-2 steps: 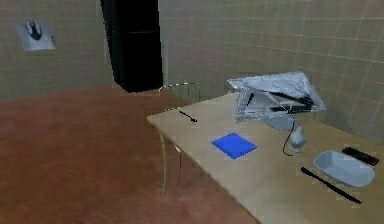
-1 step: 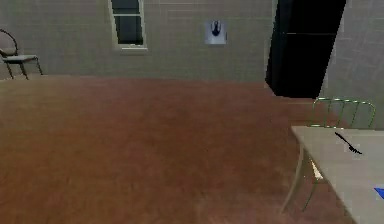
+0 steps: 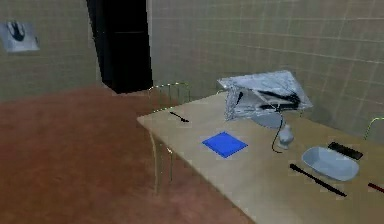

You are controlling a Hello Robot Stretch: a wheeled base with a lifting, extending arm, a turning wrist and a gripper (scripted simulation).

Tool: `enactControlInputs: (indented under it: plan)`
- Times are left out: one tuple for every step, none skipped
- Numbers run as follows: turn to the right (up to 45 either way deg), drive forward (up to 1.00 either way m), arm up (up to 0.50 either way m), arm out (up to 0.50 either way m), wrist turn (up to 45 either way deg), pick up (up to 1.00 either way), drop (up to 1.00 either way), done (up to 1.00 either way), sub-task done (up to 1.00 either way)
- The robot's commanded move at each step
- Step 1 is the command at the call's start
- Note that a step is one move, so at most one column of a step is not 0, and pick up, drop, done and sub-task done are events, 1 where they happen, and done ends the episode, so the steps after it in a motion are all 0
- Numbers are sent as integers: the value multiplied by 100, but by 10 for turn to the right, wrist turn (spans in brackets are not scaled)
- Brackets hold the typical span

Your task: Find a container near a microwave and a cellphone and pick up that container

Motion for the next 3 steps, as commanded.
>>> enactControlInputs:
  plan:
    - [450, 0, 0, 0, 0, 0, 0, 0, 0]
    - [450, 0, 0, 0, 0, 0, 0, 0, 0]
    - [60, 0, 0, 0, 0, 0, 0, 0, 0]
